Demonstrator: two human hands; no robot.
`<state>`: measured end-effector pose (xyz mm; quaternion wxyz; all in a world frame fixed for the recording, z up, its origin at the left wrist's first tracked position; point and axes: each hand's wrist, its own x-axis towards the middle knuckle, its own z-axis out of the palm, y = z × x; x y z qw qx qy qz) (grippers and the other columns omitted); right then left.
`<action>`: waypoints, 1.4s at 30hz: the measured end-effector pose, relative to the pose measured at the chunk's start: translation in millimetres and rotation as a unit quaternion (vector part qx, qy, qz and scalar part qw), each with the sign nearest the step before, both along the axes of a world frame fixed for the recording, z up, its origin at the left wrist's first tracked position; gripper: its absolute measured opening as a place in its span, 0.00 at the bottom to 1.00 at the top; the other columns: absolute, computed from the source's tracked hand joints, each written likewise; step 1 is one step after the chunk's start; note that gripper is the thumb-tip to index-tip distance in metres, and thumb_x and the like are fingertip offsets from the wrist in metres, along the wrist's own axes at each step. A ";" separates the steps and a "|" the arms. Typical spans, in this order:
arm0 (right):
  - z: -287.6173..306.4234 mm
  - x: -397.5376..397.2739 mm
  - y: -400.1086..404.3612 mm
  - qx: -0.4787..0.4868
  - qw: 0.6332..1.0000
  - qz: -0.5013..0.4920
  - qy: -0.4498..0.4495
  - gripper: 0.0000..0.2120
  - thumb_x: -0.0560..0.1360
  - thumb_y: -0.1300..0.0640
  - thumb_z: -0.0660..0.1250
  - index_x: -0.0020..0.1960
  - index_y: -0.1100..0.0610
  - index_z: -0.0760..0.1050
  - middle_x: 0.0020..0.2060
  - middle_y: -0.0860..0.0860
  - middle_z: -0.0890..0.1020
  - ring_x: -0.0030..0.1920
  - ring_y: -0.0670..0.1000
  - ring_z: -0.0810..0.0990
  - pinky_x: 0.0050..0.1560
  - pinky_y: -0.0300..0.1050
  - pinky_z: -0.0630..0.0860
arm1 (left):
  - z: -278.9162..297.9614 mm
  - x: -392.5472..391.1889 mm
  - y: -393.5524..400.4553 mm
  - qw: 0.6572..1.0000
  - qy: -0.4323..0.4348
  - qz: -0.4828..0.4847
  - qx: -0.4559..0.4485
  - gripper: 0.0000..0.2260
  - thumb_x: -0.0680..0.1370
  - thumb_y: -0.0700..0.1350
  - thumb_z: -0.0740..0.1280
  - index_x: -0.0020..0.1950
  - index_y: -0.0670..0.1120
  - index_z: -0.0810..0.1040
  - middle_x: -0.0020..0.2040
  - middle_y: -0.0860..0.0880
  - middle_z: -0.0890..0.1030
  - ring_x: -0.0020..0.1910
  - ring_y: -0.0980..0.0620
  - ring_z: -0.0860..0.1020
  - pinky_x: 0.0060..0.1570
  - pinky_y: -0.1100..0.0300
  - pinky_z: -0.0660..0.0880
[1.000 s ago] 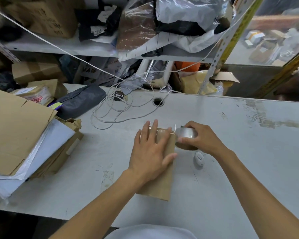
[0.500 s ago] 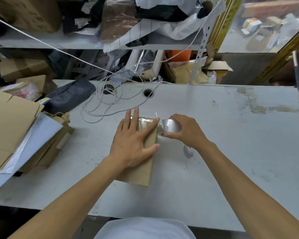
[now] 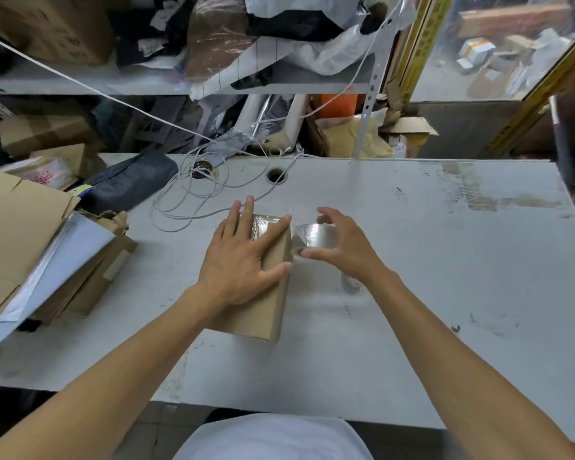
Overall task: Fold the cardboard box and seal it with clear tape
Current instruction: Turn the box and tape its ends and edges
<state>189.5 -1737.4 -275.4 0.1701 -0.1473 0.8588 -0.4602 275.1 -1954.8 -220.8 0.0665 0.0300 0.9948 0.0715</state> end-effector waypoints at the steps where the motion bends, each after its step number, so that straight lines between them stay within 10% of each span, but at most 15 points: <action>1: -1.7 1.2 9.6 -0.020 0.999 -0.025 -0.003 0.39 0.66 0.43 0.79 0.71 0.49 0.68 0.60 0.44 0.75 0.61 0.44 0.71 0.58 0.34 0.67 | 0.0 -0.3 -0.1 1.000 -0.002 0.000 -0.003 0.35 0.74 0.73 0.53 0.77 0.71 0.40 0.82 0.45 0.38 0.80 0.43 0.38 0.77 0.46 0.48; 6: -28.5 8.6 55.5 0.065 0.980 -0.189 -0.013 0.20 0.76 0.46 0.69 0.62 0.56 0.75 0.54 0.50 0.79 0.53 0.50 0.79 0.50 0.41 0.71 | -0.2 0.2 -0.3 1.000 -0.005 0.000 -0.002 0.34 0.74 0.73 0.53 0.76 0.71 0.40 0.82 0.46 0.38 0.80 0.44 0.38 0.77 0.46 0.47; 17: -66.8 32.2 46.0 0.250 0.958 -0.122 -0.067 0.11 0.76 0.53 0.70 0.49 0.59 0.71 0.46 0.54 0.76 0.48 0.58 0.77 0.41 0.47 0.70 | -2.2 -0.1 -1.1 1.000 0.006 0.005 0.005 0.34 0.72 0.74 0.49 0.76 0.72 0.41 0.82 0.46 0.40 0.81 0.43 0.40 0.77 0.45 0.49; 23: -19.1 18.0 47.6 -0.001 0.937 -0.344 -0.066 0.09 0.78 0.56 0.66 0.52 0.60 0.69 0.41 0.55 0.81 0.36 0.54 0.80 0.32 0.40 0.73 | -3.2 -0.7 -1.8 1.000 0.003 0.002 -0.005 0.34 0.73 0.74 0.50 0.76 0.72 0.40 0.82 0.46 0.39 0.81 0.43 0.40 0.77 0.45 0.48; 26: 21.8 7.8 29.0 -0.114 0.946 -0.296 -0.061 0.08 0.78 0.56 0.66 0.55 0.58 0.71 0.36 0.54 0.84 0.29 0.48 0.81 0.30 0.37 0.76 | -3.1 -0.1 -1.0 1.000 0.007 -0.001 0.000 0.34 0.73 0.74 0.50 0.76 0.72 0.41 0.82 0.45 0.40 0.81 0.42 0.40 0.77 0.45 0.48; 42: 33.2 10.6 -26.2 -0.108 0.977 -0.139 -0.116 0.03 0.75 0.61 0.66 0.48 0.58 0.77 0.34 0.54 0.81 0.25 0.45 0.76 0.27 0.39 0.73 | -4.6 -0.5 -1.3 1.000 0.009 -0.002 -0.004 0.34 0.74 0.73 0.52 0.77 0.71 0.41 0.82 0.45 0.40 0.81 0.42 0.41 0.76 0.45 0.49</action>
